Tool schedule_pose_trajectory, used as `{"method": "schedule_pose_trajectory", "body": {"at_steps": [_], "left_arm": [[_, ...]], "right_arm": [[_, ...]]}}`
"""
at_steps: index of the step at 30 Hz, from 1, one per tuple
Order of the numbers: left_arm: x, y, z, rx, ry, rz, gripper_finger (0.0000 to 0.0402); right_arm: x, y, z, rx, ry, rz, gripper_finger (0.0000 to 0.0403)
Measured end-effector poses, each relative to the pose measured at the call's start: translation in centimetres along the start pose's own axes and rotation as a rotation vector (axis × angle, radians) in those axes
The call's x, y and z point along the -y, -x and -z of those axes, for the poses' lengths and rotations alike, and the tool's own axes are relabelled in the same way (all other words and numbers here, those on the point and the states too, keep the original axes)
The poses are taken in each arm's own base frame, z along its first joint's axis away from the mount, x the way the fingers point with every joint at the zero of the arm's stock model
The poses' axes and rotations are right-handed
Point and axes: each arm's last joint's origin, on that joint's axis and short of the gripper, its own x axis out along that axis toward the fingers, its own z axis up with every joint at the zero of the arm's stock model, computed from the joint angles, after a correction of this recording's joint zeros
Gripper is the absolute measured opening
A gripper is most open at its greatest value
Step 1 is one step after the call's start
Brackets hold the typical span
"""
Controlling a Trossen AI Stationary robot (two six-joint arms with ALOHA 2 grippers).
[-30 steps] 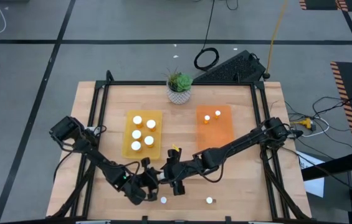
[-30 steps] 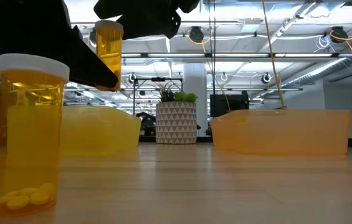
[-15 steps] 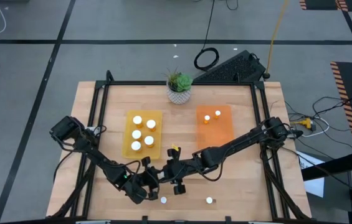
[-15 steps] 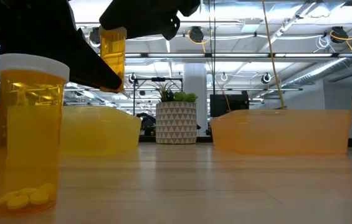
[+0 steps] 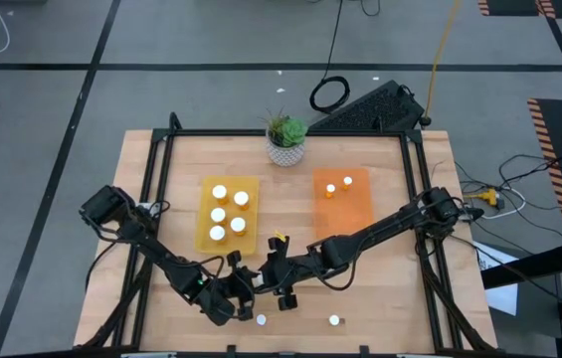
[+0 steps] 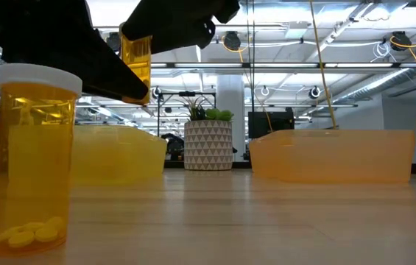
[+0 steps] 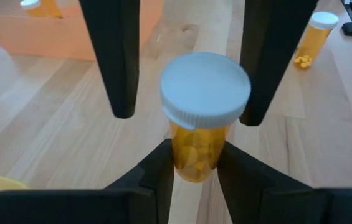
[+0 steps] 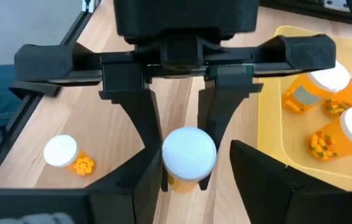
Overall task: Pick and place medicine bottles into bin by pill shape (circle, oval)
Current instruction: Put the small medicine bottle into the orange bin
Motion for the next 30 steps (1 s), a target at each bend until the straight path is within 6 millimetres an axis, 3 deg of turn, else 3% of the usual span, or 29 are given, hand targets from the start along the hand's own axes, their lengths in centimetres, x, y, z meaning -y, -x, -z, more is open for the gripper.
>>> {"method": "schedule_pose_trajectory", "body": {"at_steps": [10, 19, 24, 30], "left_arm": [[0.0, 0.0, 0.0, -0.002, -0.001, 0.002, 0.0115], [0.0, 0.0, 0.0, -0.008, 0.060, 0.011, 0.0121], [0.2, 0.2, 0.2, -0.010, 0.072, 0.019, 0.0172], [0.4, 0.4, 0.3, -0.015, 0.091, 0.024, 0.0243]], "right_arm": [[-0.1, 0.0, 0.0, 0.001, 0.016, -0.029, 0.0115], [-0.1, 0.0, 0.0, 0.000, 0.015, -0.029, 0.0120], [0.2, 0.3, -0.2, 0.004, 0.018, -0.032, 0.0116], [0.8, 2.5, -0.9, -0.020, 0.008, -0.040, 0.0117]]}}
